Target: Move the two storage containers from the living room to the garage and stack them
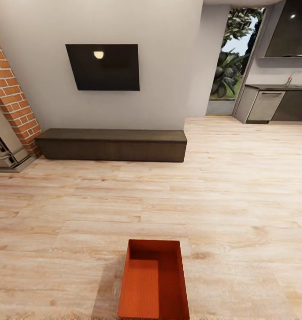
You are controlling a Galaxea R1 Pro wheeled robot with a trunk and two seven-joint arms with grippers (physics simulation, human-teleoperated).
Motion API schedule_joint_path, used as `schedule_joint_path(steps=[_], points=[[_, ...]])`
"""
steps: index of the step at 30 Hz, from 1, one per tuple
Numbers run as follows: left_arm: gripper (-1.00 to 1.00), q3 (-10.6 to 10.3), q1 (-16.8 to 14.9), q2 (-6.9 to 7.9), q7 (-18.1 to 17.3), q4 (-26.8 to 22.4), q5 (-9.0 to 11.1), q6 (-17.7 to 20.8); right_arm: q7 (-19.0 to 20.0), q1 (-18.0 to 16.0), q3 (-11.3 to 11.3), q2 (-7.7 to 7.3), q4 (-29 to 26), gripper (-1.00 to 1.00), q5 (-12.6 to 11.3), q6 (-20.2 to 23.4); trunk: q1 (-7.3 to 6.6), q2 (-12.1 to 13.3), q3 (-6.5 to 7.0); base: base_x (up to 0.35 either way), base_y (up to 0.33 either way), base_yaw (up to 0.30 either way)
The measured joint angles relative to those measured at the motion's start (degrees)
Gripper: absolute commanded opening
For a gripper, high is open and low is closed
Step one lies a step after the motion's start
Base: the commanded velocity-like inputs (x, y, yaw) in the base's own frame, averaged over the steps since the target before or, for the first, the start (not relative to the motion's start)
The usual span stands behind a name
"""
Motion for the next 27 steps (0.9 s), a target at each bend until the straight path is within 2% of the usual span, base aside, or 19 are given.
schedule_joint_path(steps=[27], points=[[1.00,-0.01,0.00,0.00,0.00,0.00,-0.01,0.00,0.00,0.00,0.00,0.00,-0.01,1.00,0.00,-0.02,0.00,0.00,-2.49,0.000,0.000,0.000]])
